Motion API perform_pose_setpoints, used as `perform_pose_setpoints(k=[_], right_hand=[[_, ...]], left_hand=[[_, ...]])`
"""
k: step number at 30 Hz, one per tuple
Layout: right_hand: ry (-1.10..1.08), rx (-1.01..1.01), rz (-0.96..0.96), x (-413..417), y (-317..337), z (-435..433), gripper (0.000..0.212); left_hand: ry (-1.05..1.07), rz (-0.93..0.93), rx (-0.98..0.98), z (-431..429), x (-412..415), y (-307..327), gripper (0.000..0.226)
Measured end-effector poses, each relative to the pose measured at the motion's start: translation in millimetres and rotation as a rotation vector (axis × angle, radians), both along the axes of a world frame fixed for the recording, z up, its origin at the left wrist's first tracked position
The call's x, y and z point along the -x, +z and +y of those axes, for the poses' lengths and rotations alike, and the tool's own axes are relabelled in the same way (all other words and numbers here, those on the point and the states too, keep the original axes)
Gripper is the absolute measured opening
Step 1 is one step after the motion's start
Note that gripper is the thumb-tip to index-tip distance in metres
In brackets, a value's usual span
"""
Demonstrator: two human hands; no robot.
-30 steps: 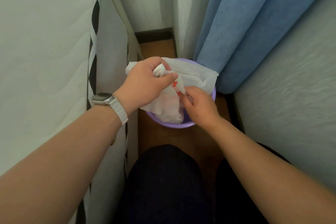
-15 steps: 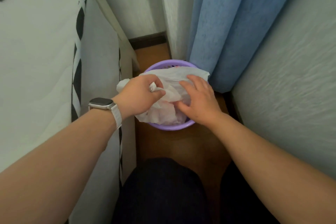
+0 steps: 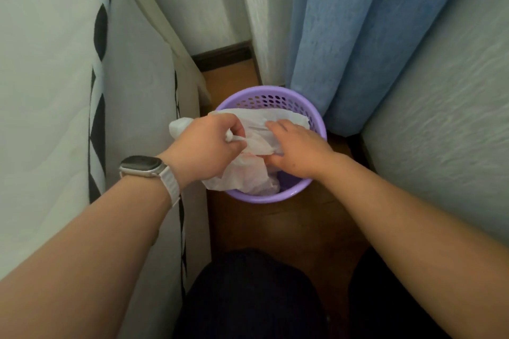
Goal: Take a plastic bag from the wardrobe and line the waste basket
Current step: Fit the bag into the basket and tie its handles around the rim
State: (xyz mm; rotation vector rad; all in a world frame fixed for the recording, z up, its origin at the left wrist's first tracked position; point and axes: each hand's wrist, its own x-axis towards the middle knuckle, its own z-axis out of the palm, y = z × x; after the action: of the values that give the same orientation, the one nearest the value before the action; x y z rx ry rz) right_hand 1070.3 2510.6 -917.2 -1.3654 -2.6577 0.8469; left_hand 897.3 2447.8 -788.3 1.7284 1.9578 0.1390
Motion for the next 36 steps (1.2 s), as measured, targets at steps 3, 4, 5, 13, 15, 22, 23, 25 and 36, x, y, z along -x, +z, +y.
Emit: perform_pose_setpoints(k=[3, 4, 5, 13, 15, 22, 23, 25, 36], right_hand=[[0.014, -0.008, 0.126, -2.7, 9.8, -6.6, 0.067], [0.004, -0.003, 0.180, -3.7, 13.9, -9.8, 0.062], [-0.010, 0.001, 0.232, -4.2, 17.4, -13.6, 0.057], [-0.162, -0.052, 0.305, -13.6, 37.5, -34.5, 0.017], [-0.279, -0.082, 0.309, -19.4, 40.5, -33.7, 0.017], [-0.499, 0.009, 0.374, -37.3, 52.9, -34.7, 0.016], [-0.499, 0.019, 0.385, -39.6, 54.7, -36.7, 0.016], [-0.497, 0.024, 0.414, -41.7, 57.8, -40.0, 0.017], [-0.178, -0.106, 0.430, -14.1, 70.0, -66.1, 0.021]], left_hand=[[0.044, -0.071, -0.049, 3.0, -4.9, -13.7, 0.014], [0.059, -0.114, -0.073, 3.9, -7.5, -17.7, 0.015], [0.070, -0.154, -0.092, 4.2, -10.2, -20.9, 0.017], [-0.056, -0.075, -0.139, 1.5, -10.2, 5.2, 0.022], [-0.123, 0.035, -0.143, -1.2, -6.1, 18.8, 0.025], [-0.214, 0.157, -0.092, -18.3, -7.5, 15.2, 0.037], [-0.216, 0.188, -0.120, -16.5, -7.0, 13.1, 0.043], [-0.223, 0.290, -0.194, -10.3, -5.6, 10.7, 0.052], [-0.273, 0.242, -0.078, 37.7, 12.7, 16.8, 0.017]])
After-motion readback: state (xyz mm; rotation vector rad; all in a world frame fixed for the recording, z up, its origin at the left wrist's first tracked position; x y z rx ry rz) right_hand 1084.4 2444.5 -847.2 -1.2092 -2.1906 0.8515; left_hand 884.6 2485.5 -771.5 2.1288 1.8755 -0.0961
